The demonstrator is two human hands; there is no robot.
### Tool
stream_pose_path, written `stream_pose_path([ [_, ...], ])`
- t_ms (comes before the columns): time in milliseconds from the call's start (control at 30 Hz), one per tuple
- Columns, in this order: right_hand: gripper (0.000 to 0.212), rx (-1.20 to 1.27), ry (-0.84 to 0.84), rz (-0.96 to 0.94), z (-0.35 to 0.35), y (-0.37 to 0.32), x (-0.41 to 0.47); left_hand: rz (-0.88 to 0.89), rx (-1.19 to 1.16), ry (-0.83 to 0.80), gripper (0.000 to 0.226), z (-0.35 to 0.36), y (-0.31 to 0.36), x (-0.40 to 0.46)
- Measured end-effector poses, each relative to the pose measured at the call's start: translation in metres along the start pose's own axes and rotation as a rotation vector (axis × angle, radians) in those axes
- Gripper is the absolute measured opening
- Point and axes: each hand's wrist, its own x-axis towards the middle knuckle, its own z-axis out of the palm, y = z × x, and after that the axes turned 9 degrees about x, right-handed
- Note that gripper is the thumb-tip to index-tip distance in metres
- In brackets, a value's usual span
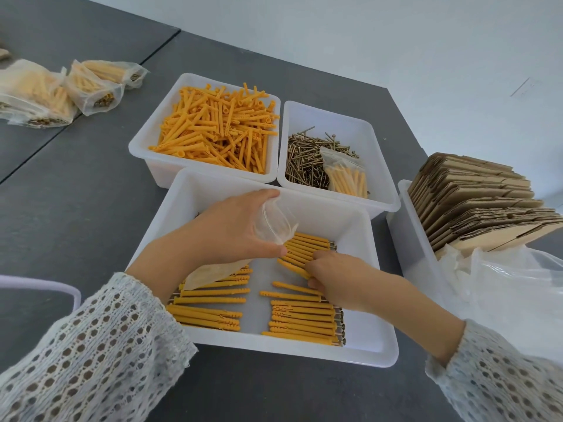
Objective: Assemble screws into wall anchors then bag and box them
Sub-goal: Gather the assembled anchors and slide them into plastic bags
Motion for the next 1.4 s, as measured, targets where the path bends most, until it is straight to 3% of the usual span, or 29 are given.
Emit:
stream_pose_path([
  [100, 0.014, 0.033, -0.055, 0.013, -0.014, -0.001, 0.001, 0.003, -0.020, 0.019, 0.096, 0.000, -0.001, 0.000],
  [300, 0.022, 0.295, -0.199, 0.141, -0.075, 0.009, -0.015, -0.009, -0.068, 0.031, 0.095, -0.001, -0.003, -0.002],
  [433, 0.030, 0.076, -0.147, 0.180, -0.127, 0.015, -0.034, -0.047, -0.116, -0.007, 0.093, -0.004, 0.000, -0.002],
  [567, 0.029, -0.249, 0.068, 0.086, -0.148, -0.010, -0.040, -0.033, -0.286, -0.159, 0.074, -0.011, 0.010, -0.001],
  [733, 0.020, -0.392, 0.228, -0.104, -0.127, -0.046, -0.024, 0.056, -0.575, -0.312, 0.049, -0.012, 0.021, -0.006],
  [900, 0.030, 0.040, 0.221, -0.344, -0.127, -0.038, -0.016, 0.039, -0.764, -0.284, 0.036, -0.017, 0.019, -0.007],
  [1033, 0.041, 0.364, 0.414, -0.241, -0.132, -0.002, -0.016, -0.071, -0.852, -0.204, 0.045, -0.022, 0.015, -0.005],
  [1100, 0.038, 0.359, 0.353, -0.122, -0.121, 0.013, -0.014, -0.134, -0.926, -0.202, 0.045, -0.025, 0.014, -0.004],
  [1233, 0.025, 0.115, -0.022, 0.037, -0.064, 0.017, 0.002, -0.256, -1.096, -0.205, 0.042, -0.029, 0.012, -0.005],
  [1400, 0.024, -0.129, 0.243, 0.079, 0.006, 0.003, 0.021, -0.335, -1.068, -0.268, 0.056, -0.027, 0.008, -0.006],
])
